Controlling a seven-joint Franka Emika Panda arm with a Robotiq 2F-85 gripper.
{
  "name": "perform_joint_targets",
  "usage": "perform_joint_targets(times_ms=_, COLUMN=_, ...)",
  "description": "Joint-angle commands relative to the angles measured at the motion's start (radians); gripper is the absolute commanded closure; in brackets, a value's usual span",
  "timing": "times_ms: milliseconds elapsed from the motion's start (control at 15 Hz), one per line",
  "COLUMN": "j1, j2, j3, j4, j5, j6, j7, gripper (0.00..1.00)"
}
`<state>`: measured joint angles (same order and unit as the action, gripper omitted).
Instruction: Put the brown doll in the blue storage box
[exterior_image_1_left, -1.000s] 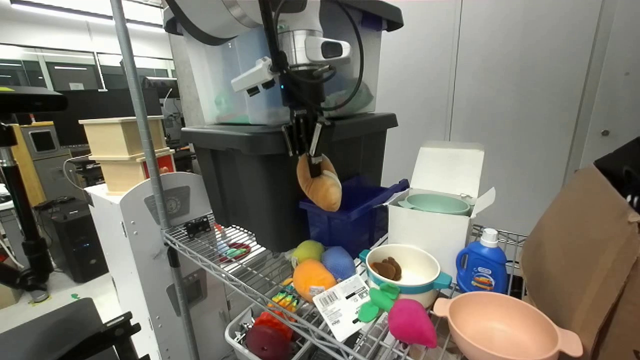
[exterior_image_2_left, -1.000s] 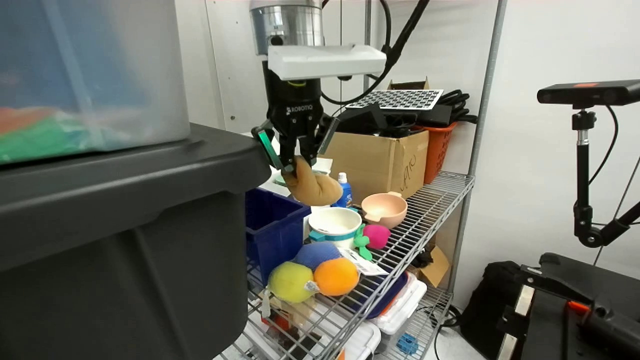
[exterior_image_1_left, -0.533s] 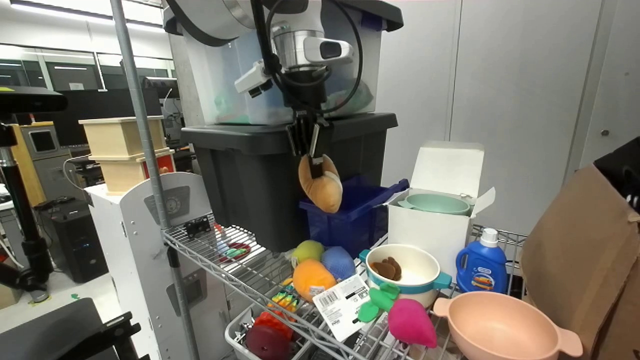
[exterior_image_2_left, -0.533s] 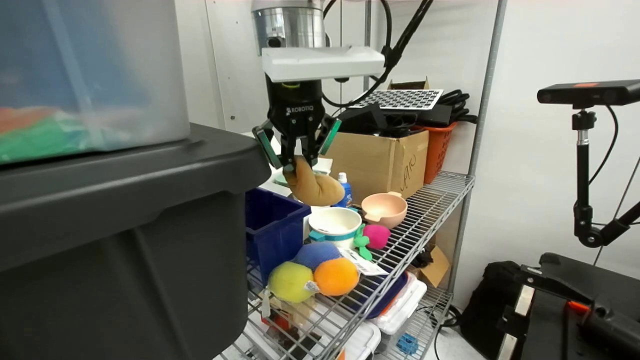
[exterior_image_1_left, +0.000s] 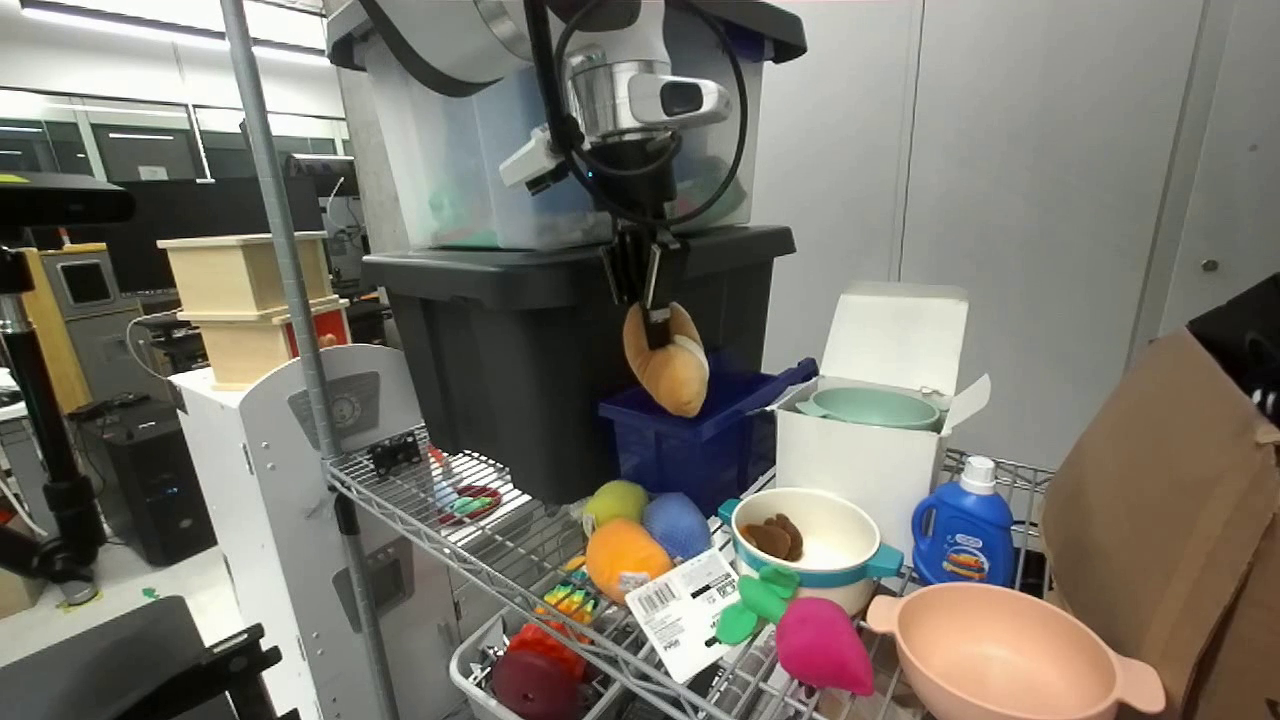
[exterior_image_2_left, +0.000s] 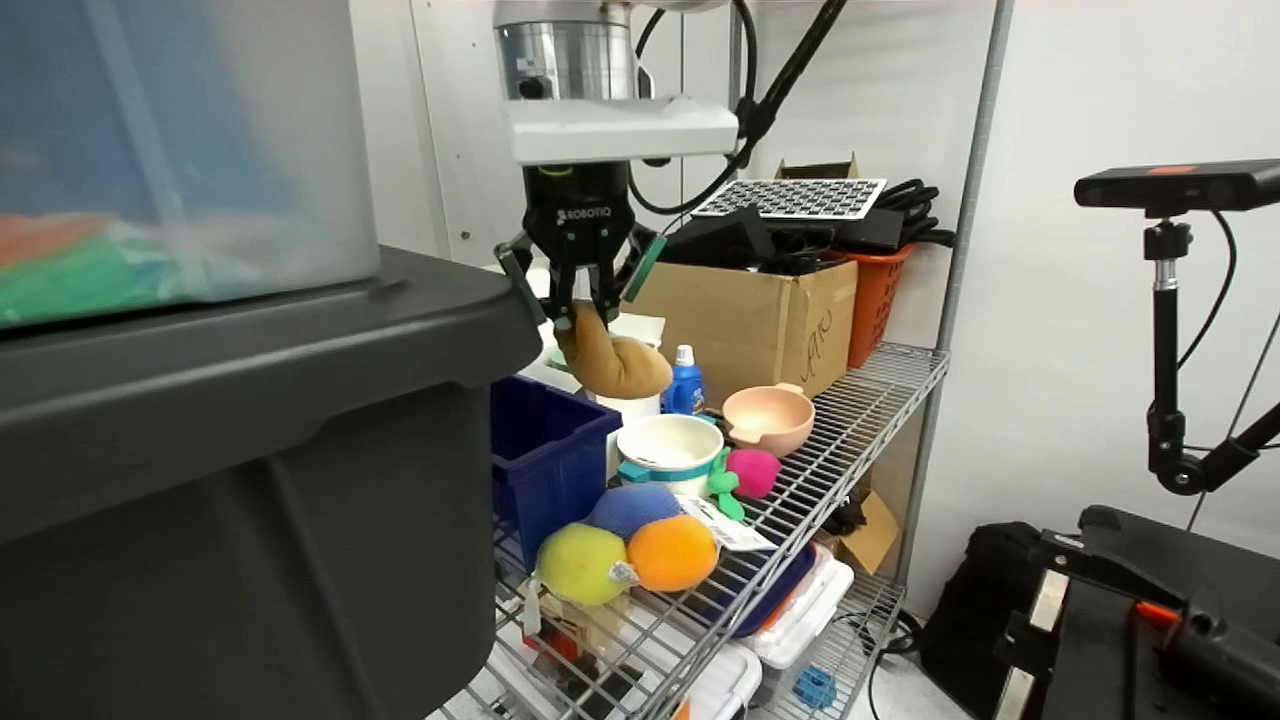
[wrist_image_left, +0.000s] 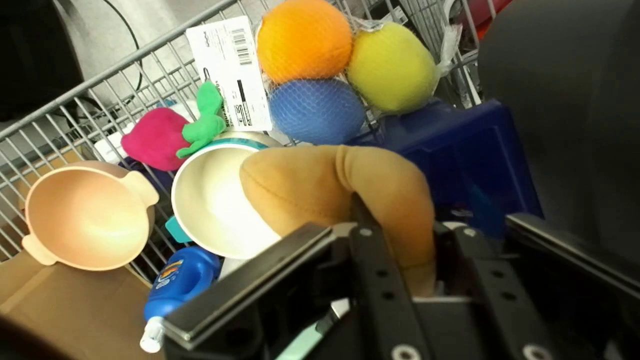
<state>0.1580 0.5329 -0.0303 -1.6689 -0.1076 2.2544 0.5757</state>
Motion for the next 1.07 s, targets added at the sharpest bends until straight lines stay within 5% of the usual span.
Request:
perform_joint_targets(times_ms=0, j1=-0.003, j2=0.075, j3=-0.015, j4=0.116, j5=0.035, j6=-0.047, j7=0.005, gripper=0.97)
perform_joint_targets(times_ms=1000, j1=-0.001, j2=0.259, j3=-0.026, j4=0.393, j5=0.079, j6=-0.187, j7=0.071, gripper=0.97)
